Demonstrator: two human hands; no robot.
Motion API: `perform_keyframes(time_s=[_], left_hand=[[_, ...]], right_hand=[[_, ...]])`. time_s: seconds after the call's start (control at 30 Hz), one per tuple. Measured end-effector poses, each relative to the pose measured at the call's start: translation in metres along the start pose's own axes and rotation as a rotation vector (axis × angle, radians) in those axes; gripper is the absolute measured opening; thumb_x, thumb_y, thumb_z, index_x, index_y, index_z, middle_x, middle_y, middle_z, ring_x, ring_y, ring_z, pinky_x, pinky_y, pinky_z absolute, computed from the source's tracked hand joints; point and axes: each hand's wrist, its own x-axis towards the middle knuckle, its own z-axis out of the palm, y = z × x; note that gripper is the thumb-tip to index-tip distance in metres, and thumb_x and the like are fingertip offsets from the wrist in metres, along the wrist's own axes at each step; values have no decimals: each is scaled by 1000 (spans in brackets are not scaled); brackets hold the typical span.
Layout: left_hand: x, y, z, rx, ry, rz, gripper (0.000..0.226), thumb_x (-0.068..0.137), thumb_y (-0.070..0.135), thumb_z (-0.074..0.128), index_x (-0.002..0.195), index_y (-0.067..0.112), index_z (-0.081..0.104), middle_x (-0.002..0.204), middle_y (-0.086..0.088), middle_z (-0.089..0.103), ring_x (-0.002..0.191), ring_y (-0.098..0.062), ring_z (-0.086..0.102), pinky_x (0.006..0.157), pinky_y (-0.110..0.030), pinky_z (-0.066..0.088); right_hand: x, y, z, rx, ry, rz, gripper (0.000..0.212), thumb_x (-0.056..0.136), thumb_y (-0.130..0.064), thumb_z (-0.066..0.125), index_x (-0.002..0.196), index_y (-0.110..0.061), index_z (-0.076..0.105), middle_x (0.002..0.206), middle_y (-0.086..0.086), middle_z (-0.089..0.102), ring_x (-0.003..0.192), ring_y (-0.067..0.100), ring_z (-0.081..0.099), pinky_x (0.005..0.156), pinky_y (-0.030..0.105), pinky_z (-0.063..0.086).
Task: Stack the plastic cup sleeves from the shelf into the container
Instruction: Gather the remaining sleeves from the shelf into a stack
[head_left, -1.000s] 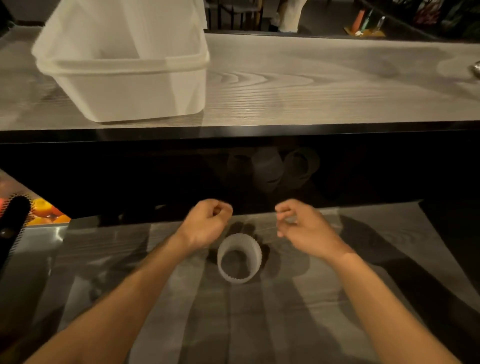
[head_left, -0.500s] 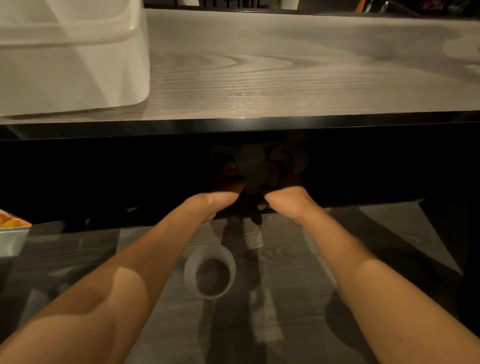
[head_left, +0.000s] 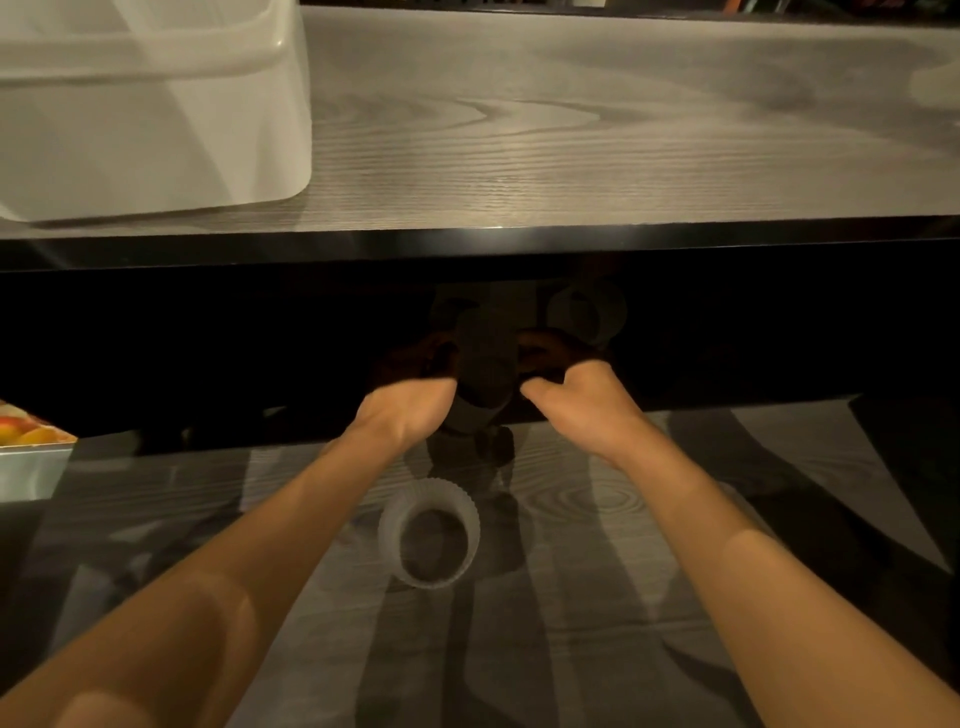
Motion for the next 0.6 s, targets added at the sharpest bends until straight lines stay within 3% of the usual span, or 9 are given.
perform_keyframes(time_s=[0.1,0.2,0.3,0.37,0.5,0.6], left_hand=[[-3,-6,0,73,2,-5,38,107,40,43,142,28,50,131,-2,54,127,-28,53,93,-29,38],[-4,-8,-4,81,35,9,43,102,42,50,144,31,48,138,-6,55,123,-31,56,104,-42,48],[-2,-12,-10,62,69,22,49,101,51,47,147,34,44,144,-8,52,128,-34,53,108,-50,46],[-4,-14,-15,58,63,-25,53,102,53,44,148,28,45,144,-9,53,128,-35,53,109,-47,44],[-7,-17,-21,60,4,-181,47,104,40,46,140,12,55,139,-14,58,127,-36,54,110,-43,42],[-1,-23,-21,120,-70,-154,36,100,36,52,128,16,63,126,-10,65,118,-29,58,108,-42,43]], right_hand=[[-4,-2,2,17,-7,-2,14,96,-19,65,83,-23,66,74,3,65,71,13,64,60,22,48],[-5,-1,7,50,3,-22,6,95,-21,67,95,-18,72,91,16,73,85,25,70,73,31,56],[-5,-1,11,125,29,-61,9,94,-21,67,100,-22,74,93,7,77,88,16,73,87,36,61],[-5,-3,13,176,4,-84,12,96,-20,64,99,-24,75,89,-2,79,88,8,74,87,32,60],[-2,1,23,104,-9,-22,20,96,-27,63,91,-14,77,84,0,79,86,12,76,90,44,61],[0,4,31,47,21,13,22,98,-22,62,86,-11,76,78,-1,78,82,11,75,85,36,61]])
